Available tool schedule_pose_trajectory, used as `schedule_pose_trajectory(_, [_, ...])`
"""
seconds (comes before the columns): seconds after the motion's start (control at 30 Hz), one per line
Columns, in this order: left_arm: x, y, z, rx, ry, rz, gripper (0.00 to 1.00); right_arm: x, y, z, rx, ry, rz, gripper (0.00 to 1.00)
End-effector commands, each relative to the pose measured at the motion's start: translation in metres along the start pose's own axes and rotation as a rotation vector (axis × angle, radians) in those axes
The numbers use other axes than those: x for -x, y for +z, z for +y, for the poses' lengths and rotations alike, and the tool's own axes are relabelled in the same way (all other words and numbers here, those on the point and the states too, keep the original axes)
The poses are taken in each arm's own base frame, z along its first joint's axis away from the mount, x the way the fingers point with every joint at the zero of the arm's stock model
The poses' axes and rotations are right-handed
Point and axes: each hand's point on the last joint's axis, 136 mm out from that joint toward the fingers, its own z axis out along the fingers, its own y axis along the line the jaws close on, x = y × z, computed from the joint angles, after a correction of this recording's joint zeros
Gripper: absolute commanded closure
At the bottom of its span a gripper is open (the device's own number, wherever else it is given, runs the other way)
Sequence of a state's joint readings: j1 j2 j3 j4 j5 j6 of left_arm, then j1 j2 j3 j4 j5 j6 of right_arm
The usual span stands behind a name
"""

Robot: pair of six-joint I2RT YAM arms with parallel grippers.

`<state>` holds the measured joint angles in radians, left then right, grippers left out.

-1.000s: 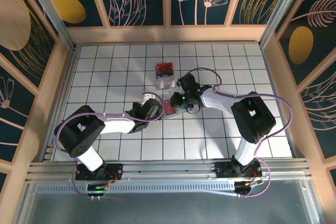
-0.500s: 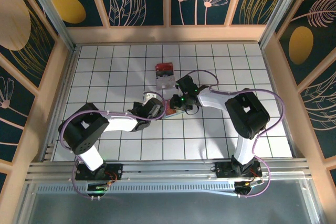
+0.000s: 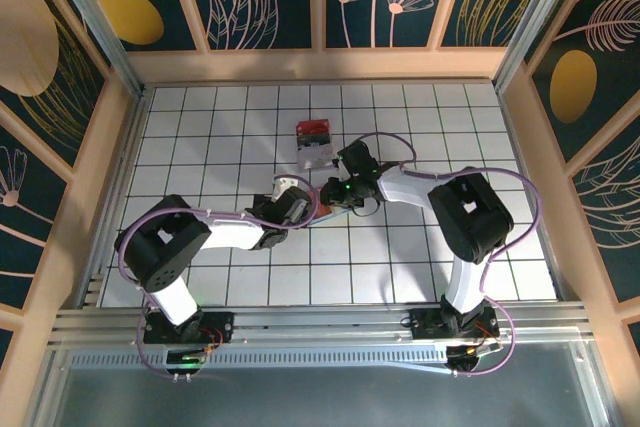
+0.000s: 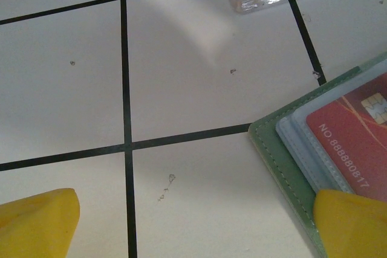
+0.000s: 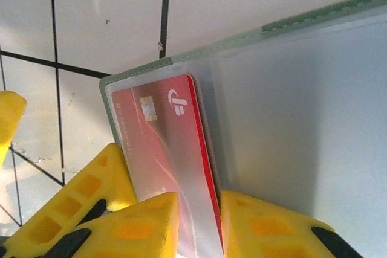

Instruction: Take the credit cards out of the card holder

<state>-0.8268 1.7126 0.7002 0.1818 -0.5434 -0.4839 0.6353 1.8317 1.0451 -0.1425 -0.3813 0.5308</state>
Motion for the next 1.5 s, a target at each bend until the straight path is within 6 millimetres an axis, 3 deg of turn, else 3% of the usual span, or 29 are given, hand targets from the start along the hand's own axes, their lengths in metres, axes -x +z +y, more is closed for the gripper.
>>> schedule_pose_trajectory(0.0, [-0.005,0.003,0.005,0.038,0.042,0.019,0.01,0.003,-0.007,0.015,0.094,-0.011,-0.012,0.75])
schedule_pose_trajectory(0.37, [-0.007,0.005,0.003,0.032,0.053,0.028,0.01,0.0,-0.001,0.015,0.124,0.008,0.0,0.75])
schedule_pose_trajectory(0.93, [-0.012,0.009,0.003,0.039,0.068,0.044,0.01,-0.004,0.014,-0.015,-0.035,0.01,0.001,0.74])
schedule_pose_trajectory(1.13, [-0.014,0.01,0.004,0.044,0.071,0.05,0.01,-0.006,0.016,-0.011,-0.014,0.002,0.007,0.72])
schedule_pose_trajectory(1.23, [-0.015,0.011,0.004,0.044,0.075,0.054,0.01,-0.007,0.013,0.001,0.055,-0.004,0.011,0.72])
schedule_pose_trajectory(1.47, [-0.019,0.012,0.003,0.044,0.094,0.063,0.01,-0.007,-0.009,0.024,0.237,0.002,-0.007,0.74])
